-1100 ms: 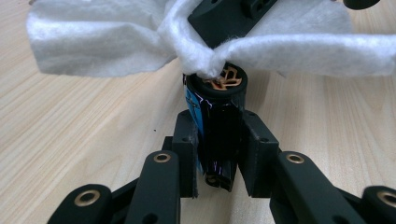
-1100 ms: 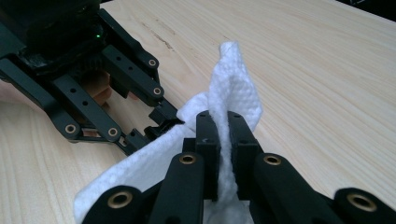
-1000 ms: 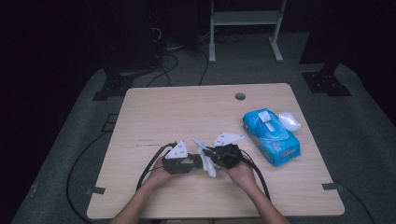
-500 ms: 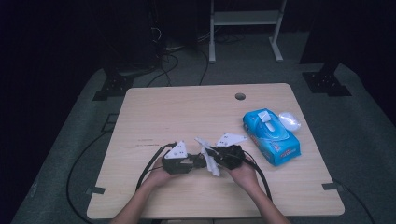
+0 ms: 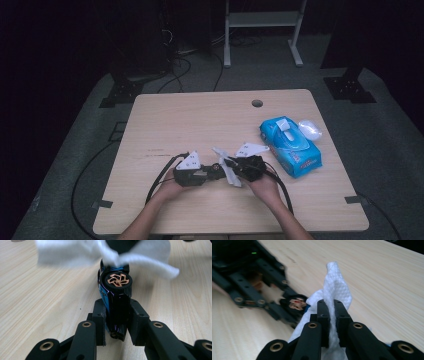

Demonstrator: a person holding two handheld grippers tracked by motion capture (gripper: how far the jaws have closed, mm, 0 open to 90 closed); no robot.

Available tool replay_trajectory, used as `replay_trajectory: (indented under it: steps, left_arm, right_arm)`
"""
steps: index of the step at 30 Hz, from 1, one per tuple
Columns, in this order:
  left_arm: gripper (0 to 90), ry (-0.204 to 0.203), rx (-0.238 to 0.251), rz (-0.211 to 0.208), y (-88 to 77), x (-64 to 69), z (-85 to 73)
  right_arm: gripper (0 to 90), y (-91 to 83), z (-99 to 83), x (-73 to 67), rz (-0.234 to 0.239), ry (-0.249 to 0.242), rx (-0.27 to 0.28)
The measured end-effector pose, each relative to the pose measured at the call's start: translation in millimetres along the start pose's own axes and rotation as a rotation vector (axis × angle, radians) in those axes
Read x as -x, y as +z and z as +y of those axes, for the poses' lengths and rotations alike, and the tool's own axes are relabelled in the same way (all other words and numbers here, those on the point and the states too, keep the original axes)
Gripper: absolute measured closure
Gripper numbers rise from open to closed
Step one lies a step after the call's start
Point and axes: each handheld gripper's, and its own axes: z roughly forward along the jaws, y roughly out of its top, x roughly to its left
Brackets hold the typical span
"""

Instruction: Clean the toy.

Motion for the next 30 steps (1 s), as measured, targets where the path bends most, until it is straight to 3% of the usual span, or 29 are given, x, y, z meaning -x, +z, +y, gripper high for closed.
replay_trajectory:
  steps: [2, 4, 8, 10, 15, 21, 23, 27, 28, 30]
  left_arm:
    - [70.6, -0.004, 0.001, -0.004, -1.2, -0.7, -0.8]
    - [70.6, -0.002, 0.001, -0.004, -1.4, -0.9, -1.0]
    - [70.6, -0.002, 0.003, -0.005, -0.9, -1.1, -1.0]
    - [70.6, -0.001, 0.003, -0.005, -0.6, -1.3, -0.8]
    - [70.6, 0.004, -0.002, -0.006, -1.6, -1.6, -1.1]
    - [70.6, -0.005, -0.005, -0.002, -0.9, -1.9, -1.4]
    - [70.6, -0.008, -0.005, -0.006, -0.7, -2.3, -1.7]
    - [70.5, -0.007, -0.009, -0.005, -0.9, -2.0, -1.6]
    - [70.5, -0.009, -0.013, -0.007, -2.2, -2.5, -2.1]
    - [70.6, -0.006, -0.013, -0.006, -3.6, -2.9, -2.8]
  right_arm:
    - [84.8, 3.1, 1.8, -5.5, -0.003, -0.03, 0.0]
    - [84.8, 1.6, 1.0, -1.1, 0.007, -0.017, -0.002]
    - [84.8, -6.1, -1.7, 9.5, -0.042, -0.006, -0.009]
    - [84.9, -6.9, -2.1, 10.0, -0.046, 0.01, -0.008]
    - [84.8, -5.6, -2.2, 6.6, -0.03, -0.009, -0.004]
    - [84.8, -13.6, -8.6, 19.6, -0.048, 0.051, 0.01]
    - [84.8, -11.5, -6.8, 15.3, -0.05, 0.042, 0.009]
    - [84.8, 1.9, -0.7, -1.8, 0.013, 0.017, 0.015]
    - [84.8, 4.1, 0.6, -5.8, -0.002, -0.003, 0.021]
    - [84.7, 4.9, 2.2, -4.4, 0.01, -0.007, 0.01]
